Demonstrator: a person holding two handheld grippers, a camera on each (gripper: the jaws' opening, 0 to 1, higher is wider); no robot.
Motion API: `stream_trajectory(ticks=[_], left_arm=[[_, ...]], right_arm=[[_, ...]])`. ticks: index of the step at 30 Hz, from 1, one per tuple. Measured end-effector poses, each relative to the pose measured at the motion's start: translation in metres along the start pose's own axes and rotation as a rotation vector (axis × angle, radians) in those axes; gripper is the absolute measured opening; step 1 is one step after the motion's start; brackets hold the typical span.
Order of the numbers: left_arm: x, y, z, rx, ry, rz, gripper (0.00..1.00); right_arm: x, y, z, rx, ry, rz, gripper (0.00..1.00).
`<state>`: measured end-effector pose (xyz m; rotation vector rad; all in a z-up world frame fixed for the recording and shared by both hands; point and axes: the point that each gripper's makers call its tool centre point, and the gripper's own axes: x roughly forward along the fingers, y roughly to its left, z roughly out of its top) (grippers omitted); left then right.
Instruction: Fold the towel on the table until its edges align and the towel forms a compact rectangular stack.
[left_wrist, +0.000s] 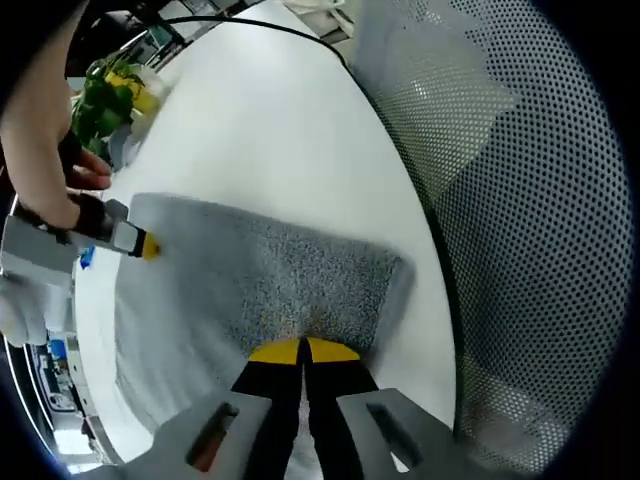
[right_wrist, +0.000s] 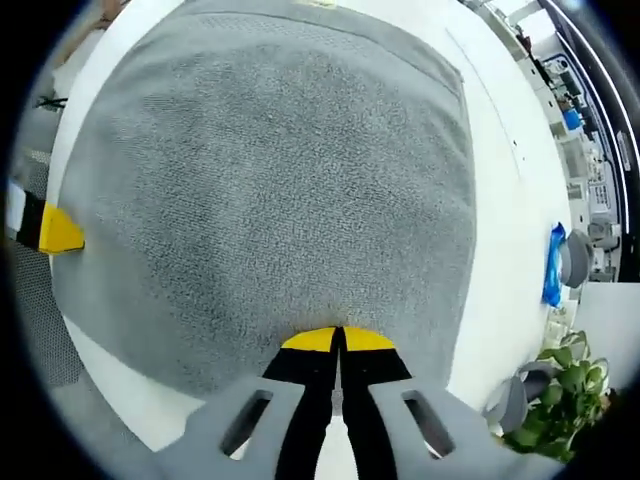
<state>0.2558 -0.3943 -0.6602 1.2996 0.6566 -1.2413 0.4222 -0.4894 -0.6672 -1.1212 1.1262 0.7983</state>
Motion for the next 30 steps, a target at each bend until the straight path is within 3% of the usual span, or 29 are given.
stream_trajectory(ticks=[9,20,24,26,30], left_arm=[[-0.005,-0.009,-0.012,-0.022,0.056,-0.034,0.00],[-0.008,-0.012,-0.019,-0.083,0.061,-0.058,0.00],[-0.012,-0.018,-0.028,-0.079,0.124,-0.111,0.00],[-0.013,-0.019,-0.032,-0.077,0.143,-0.128,0.00],[-0.014,-0.020,-0.036,-0.098,0.163,-0.127,0.00]], right_arm=[[-0.002,0.008,-0.005,0.013,0.007,0.010,0.00],[-0.004,0.015,-0.006,-0.005,0.035,0.012,0.00],[-0.007,0.024,-0.009,0.058,0.030,0.057,0.00],[-0.008,0.029,-0.010,0.134,-0.001,0.070,0.00],[-0.010,0.036,-0.013,0.118,0.006,0.047,0.00]])
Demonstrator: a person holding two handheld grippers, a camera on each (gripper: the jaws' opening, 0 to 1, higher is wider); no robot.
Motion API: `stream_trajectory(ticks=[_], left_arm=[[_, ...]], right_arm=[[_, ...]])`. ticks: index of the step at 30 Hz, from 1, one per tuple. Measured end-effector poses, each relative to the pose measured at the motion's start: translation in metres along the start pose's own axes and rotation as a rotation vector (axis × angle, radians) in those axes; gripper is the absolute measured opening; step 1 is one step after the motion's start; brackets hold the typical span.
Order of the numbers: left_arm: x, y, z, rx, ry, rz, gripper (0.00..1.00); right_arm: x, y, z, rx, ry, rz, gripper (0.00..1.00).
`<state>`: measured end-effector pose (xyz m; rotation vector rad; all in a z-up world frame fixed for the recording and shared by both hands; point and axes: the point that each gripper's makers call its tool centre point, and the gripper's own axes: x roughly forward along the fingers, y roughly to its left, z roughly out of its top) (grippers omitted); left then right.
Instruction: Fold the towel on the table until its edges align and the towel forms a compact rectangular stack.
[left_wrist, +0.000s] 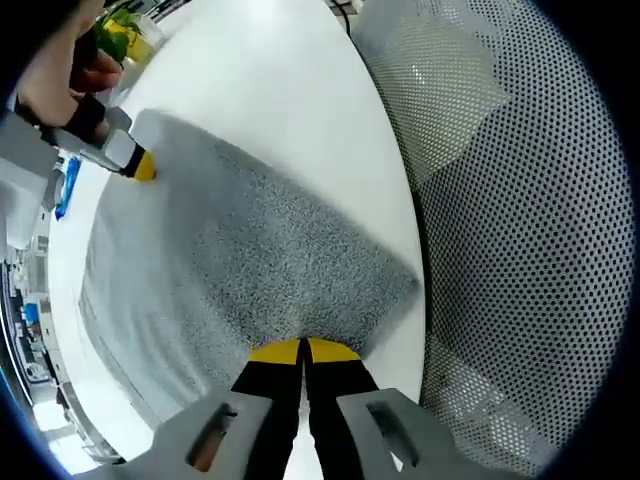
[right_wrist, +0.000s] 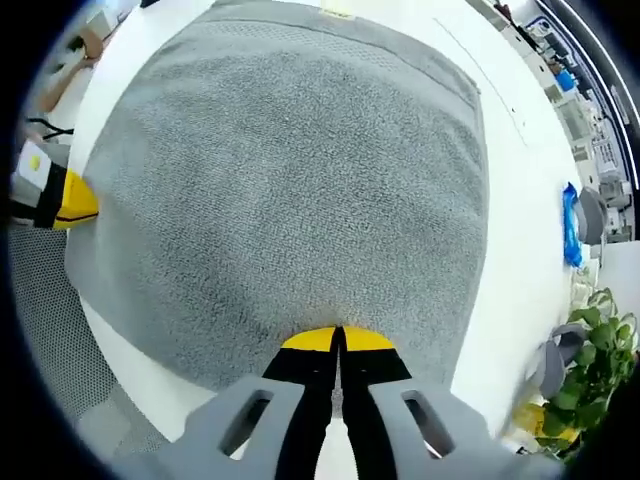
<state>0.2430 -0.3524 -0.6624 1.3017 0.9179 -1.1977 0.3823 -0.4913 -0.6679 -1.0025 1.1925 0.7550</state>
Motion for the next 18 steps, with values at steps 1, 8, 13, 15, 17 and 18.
stream_trajectory(ticks=[1,8,13,15,17,18], left_arm=[[0.000,0.000,-0.001,0.000,0.004,0.003,0.00],[0.000,0.001,-0.011,-0.031,0.040,0.022,0.00],[0.000,0.006,-0.019,-0.053,0.058,0.029,0.00],[0.000,0.008,-0.023,-0.069,0.062,0.027,0.00],[0.000,0.010,-0.025,-0.081,0.063,0.027,0.00],[0.000,0.010,-0.026,-0.086,0.062,0.026,0.00]], right_arm=[[0.000,0.001,0.000,-0.001,0.001,-0.003,0.00],[-0.001,0.006,-0.003,-0.044,0.066,-0.057,0.00],[-0.002,0.008,-0.003,-0.046,0.102,-0.069,0.00],[-0.002,0.008,-0.003,-0.032,0.095,-0.068,0.00],[-0.003,0.009,-0.004,-0.006,0.076,-0.061,0.00],[-0.004,0.009,-0.004,0.009,0.064,-0.052,0.00]])
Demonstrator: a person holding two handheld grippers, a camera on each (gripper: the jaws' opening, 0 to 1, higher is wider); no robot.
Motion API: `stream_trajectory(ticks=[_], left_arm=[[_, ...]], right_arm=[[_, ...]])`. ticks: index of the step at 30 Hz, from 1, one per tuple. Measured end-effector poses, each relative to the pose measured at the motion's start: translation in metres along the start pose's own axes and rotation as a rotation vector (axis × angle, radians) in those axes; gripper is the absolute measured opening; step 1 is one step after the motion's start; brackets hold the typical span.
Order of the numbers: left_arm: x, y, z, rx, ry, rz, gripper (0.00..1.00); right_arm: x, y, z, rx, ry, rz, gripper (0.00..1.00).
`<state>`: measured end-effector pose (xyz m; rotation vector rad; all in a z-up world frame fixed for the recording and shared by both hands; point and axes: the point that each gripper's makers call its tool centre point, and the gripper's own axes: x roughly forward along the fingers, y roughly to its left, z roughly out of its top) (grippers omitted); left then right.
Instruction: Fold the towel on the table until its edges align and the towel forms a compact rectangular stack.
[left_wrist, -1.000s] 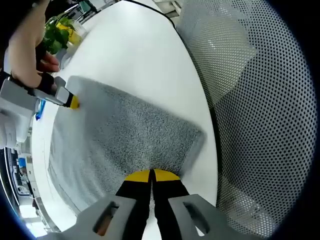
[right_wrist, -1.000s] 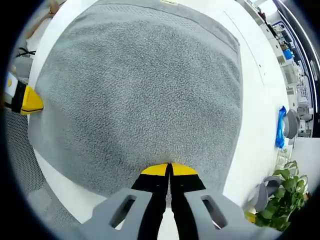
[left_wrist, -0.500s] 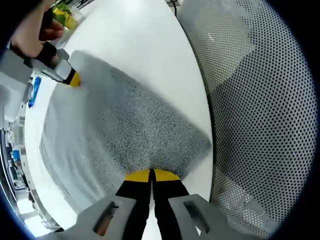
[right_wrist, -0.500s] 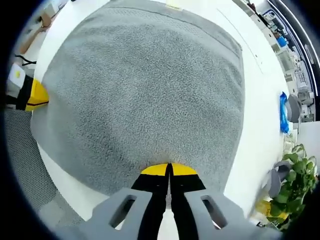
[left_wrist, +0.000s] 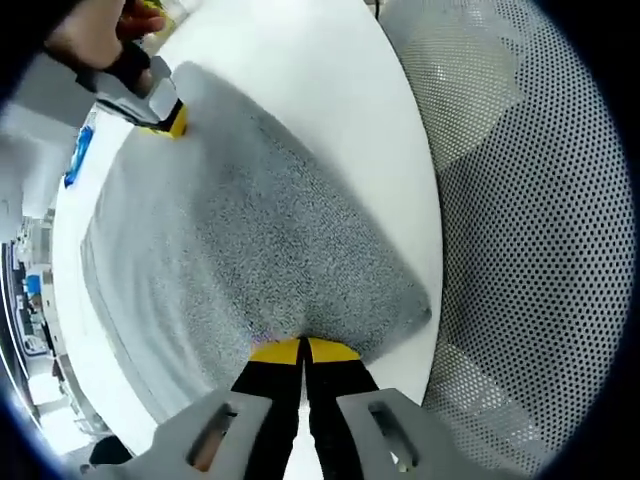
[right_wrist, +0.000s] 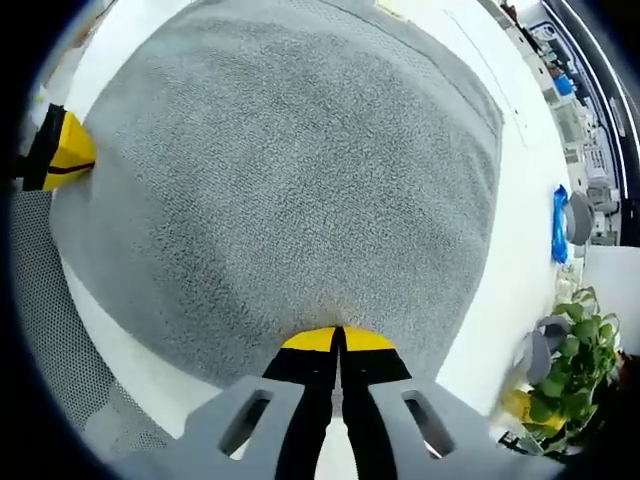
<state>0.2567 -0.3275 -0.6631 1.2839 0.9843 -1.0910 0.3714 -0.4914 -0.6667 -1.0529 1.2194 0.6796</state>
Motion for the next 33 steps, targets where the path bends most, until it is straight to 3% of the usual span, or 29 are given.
stream_trajectory(ticks=[3,7,15,33], left_arm=[[0.000,0.002,-0.004,-0.025,-0.003,-0.003,0.00],[0.001,0.005,-0.014,-0.007,0.019,0.006,0.00],[0.001,0.011,-0.030,-0.034,0.035,0.003,0.00],[0.002,0.020,-0.057,-0.091,0.080,-0.023,0.01]], right_arm=[[-0.001,0.003,0.000,0.023,-0.032,0.044,0.00],[-0.004,0.012,0.000,0.114,-0.081,0.131,0.00],[-0.008,0.025,0.000,0.111,-0.129,0.118,0.00],[-0.015,0.047,0.010,0.224,-0.268,0.131,0.00]])
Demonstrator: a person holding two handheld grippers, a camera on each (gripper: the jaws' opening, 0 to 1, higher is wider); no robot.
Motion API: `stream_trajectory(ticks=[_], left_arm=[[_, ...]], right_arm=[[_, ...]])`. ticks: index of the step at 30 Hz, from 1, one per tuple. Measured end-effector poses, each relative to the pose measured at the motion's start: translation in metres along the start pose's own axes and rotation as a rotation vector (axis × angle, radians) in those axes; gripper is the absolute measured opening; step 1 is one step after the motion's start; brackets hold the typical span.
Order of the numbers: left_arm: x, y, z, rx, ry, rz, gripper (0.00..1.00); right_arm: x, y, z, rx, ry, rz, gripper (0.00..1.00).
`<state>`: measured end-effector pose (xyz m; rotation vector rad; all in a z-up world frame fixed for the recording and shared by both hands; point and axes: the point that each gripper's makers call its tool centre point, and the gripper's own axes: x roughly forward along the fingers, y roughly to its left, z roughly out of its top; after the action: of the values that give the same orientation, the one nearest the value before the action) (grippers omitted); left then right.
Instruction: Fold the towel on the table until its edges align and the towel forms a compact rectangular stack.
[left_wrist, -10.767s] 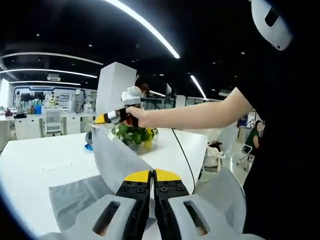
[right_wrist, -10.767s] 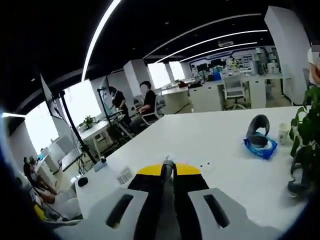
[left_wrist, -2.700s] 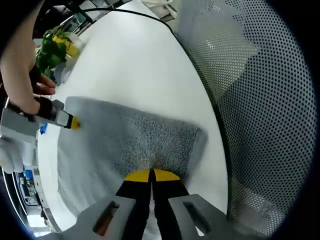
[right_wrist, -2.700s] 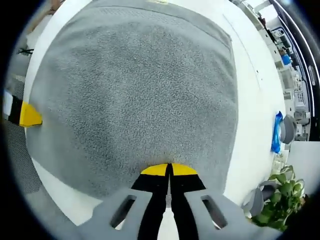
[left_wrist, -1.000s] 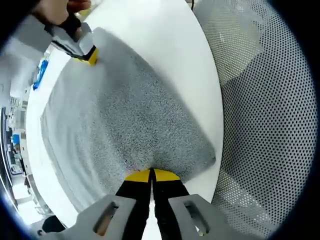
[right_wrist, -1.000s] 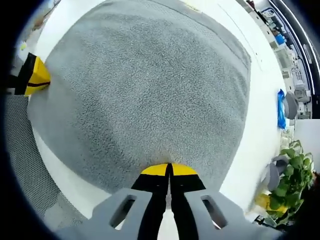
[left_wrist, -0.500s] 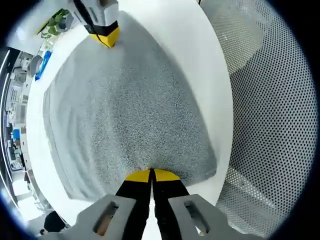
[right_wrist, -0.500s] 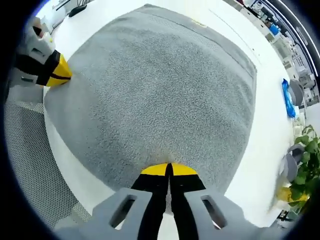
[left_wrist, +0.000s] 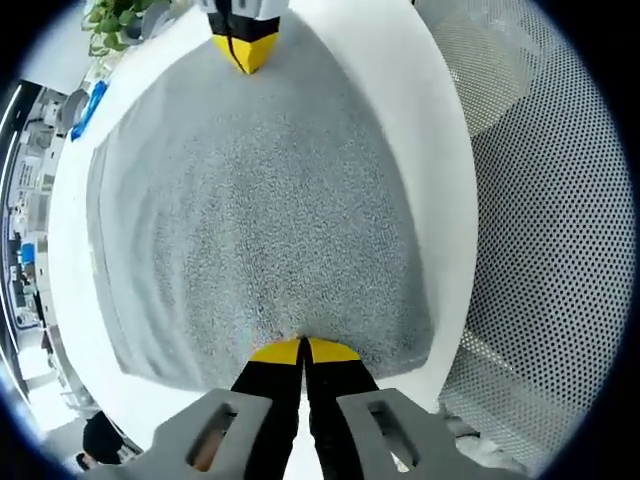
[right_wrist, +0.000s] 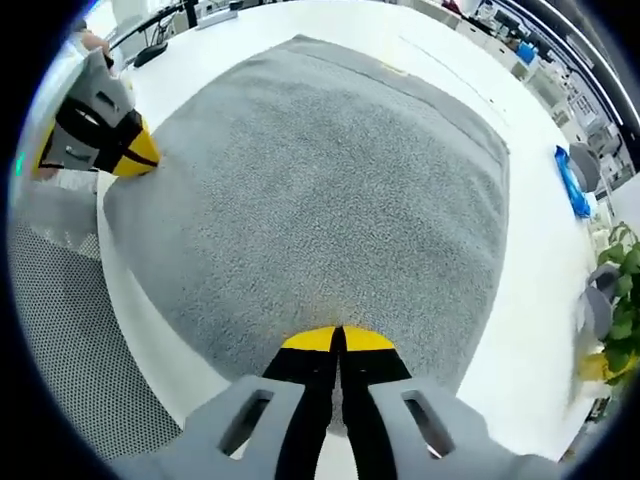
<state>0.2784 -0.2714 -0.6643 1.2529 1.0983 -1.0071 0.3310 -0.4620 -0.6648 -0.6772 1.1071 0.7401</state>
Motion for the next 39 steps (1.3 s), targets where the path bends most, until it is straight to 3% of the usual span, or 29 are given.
stream_trajectory(ticks=[9,21,25,32,39], left_arm=[[0.001,0.005,-0.011,-0.046,0.003,-0.004,0.01],[0.002,0.012,-0.033,-0.064,0.027,0.054,0.01],[0.002,0.014,-0.038,-0.104,-0.003,0.054,0.01],[0.003,0.016,-0.046,-0.106,0.023,0.070,0.01],[0.002,0.019,-0.051,-0.150,0.005,0.066,0.01]], right_arm=[[0.000,0.011,0.006,-0.048,-0.025,-0.037,0.00],[-0.001,0.032,0.014,-0.017,-0.142,-0.014,0.00],[0.000,0.037,0.016,-0.066,-0.144,-0.032,0.00],[0.001,0.048,0.021,-0.151,-0.125,-0.042,0.00],[0.001,0.048,0.023,-0.138,-0.123,-0.024,0.00]])
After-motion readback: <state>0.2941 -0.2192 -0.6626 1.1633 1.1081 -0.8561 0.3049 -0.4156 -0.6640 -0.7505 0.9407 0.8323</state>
